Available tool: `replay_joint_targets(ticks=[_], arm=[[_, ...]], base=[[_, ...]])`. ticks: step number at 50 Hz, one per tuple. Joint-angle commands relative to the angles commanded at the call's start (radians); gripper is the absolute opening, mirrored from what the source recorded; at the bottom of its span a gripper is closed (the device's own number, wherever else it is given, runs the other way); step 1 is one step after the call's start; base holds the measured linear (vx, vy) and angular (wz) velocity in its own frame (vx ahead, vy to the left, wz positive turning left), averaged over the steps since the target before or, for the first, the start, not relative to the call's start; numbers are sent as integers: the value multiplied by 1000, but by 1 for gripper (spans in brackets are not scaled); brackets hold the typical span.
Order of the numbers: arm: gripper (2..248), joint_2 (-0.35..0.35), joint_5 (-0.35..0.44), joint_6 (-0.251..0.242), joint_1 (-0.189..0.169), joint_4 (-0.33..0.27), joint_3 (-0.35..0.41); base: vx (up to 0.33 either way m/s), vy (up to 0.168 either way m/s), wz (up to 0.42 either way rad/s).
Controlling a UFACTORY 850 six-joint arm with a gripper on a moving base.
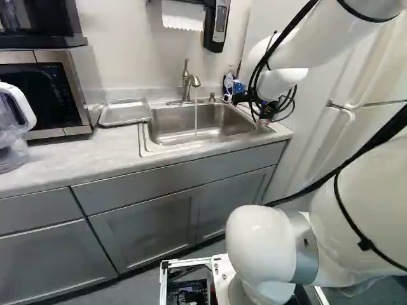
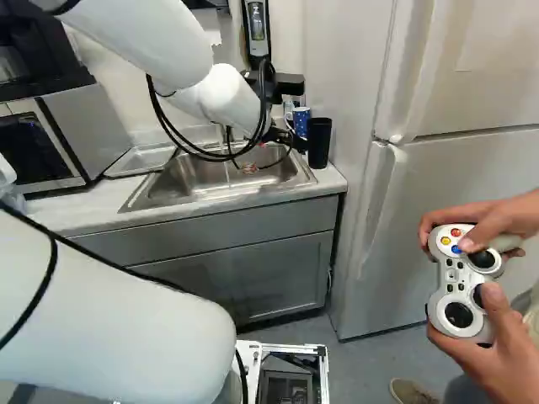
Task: Rinse the cup and place it in the tray
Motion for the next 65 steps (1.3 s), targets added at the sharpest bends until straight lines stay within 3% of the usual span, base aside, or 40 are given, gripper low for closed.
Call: replay_joint_targets(ticks=[32, 65], arm=[[247, -120, 149, 0, -102, 69, -32], [247, -162, 149, 0, -122, 69, -71]], base=[[0, 0, 0], [0, 0, 0]])
